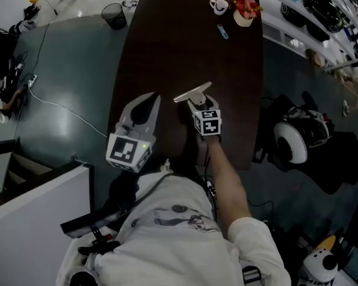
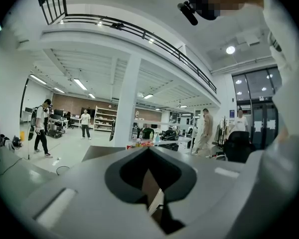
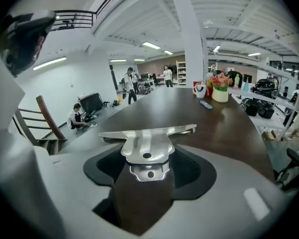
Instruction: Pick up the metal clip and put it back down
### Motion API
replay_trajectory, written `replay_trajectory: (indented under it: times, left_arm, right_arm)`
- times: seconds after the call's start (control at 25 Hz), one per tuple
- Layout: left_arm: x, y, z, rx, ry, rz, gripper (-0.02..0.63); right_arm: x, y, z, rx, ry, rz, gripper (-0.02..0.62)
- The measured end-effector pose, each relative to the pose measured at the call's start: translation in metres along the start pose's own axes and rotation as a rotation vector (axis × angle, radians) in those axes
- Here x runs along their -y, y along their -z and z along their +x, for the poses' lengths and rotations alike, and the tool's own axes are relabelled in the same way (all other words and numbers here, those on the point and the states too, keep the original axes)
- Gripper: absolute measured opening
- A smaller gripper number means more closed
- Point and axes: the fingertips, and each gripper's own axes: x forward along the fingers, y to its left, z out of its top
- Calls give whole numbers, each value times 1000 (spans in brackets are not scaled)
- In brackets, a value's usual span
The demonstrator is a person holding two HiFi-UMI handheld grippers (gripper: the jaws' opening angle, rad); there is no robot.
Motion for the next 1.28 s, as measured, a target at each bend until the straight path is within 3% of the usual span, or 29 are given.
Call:
replay_trajectory:
  times: [0.2, 0.68, 1.28]
  left_arm:
    - [-5, 6, -5, -28, -10, 28, -3]
    - [-6, 28, -19, -103, -14, 34, -3]
    - [-9, 36, -28, -121, -36, 7, -3]
  right_arm:
    - [6, 34, 26, -108, -12, -5, 288]
    - [13, 77, 56, -215, -13, 7, 288]
    - [12, 95, 58, -247, 14, -15, 290]
